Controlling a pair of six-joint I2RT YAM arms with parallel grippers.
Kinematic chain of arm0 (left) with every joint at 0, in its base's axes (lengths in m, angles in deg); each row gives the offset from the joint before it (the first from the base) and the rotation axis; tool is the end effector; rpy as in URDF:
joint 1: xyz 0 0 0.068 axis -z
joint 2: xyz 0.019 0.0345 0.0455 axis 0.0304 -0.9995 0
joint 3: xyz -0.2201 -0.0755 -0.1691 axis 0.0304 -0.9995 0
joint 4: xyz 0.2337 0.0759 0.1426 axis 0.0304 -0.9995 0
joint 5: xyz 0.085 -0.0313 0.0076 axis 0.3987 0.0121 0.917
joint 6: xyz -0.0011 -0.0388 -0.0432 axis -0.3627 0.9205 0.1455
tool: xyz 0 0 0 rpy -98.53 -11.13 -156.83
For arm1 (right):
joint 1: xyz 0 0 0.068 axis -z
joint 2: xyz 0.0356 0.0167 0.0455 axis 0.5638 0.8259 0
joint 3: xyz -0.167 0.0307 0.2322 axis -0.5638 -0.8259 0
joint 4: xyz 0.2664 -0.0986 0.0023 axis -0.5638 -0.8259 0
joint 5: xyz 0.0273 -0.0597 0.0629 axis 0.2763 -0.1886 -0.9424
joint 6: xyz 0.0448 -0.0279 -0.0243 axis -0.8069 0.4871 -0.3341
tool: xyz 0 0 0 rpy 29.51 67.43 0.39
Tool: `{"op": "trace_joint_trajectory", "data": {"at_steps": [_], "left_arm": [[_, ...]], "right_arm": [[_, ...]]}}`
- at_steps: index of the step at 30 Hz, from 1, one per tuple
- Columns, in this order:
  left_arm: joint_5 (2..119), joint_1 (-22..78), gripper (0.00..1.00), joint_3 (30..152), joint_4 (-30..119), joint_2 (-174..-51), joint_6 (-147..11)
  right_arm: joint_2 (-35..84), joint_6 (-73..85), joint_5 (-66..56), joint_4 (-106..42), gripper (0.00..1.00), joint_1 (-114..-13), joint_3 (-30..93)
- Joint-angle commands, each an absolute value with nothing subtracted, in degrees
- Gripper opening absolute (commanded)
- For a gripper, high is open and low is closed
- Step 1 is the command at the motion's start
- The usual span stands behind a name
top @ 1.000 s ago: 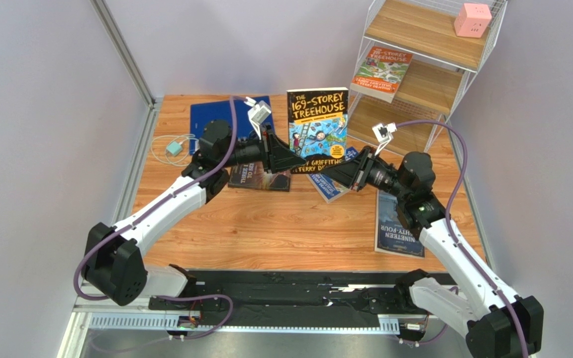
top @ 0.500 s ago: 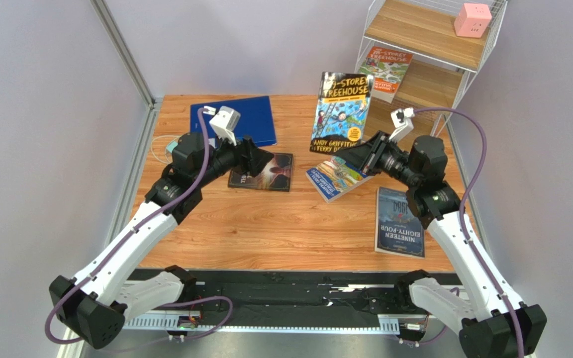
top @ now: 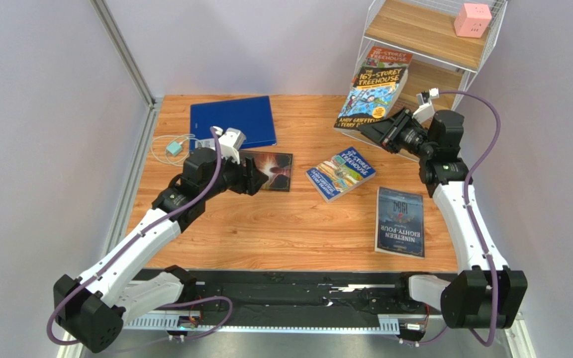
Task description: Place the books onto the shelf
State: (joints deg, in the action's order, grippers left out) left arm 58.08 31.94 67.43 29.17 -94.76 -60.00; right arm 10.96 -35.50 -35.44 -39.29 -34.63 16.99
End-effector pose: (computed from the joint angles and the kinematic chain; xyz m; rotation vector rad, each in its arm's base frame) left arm 0.2138 -0.1332 0.3250 0.3181 1.9919 -0.7395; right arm 0.2890 0.0274 0.3769 0.2877 1.9034 1.1889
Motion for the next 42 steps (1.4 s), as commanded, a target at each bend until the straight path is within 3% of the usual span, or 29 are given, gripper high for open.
{"op": "trace_joint_trajectory", "data": {"at_steps": [1,10,38,42], "left_arm": [[58.76,31.80,0.70,66.67,29.70,-92.99,-61.19],[58.41,31.80,0.69,64.82,29.96,-91.67,-60.75],[57.97,31.80,0.67,60.61,30.14,-88.77,-60.39],[57.70,31.80,0.66,59.64,30.40,-88.06,-59.78]], "right_arm": [[12.04,-38.51,-39.35,-32.16,0.00,-33.19,20.88],[19.06,-44.31,-39.08,-23.63,0.00,-31.77,23.95],[40.69,-45.37,-34.60,-27.94,0.00,-29.39,44.43],[44.47,-45.10,-34.16,-29.78,0.05,-29.04,48.65]]}}
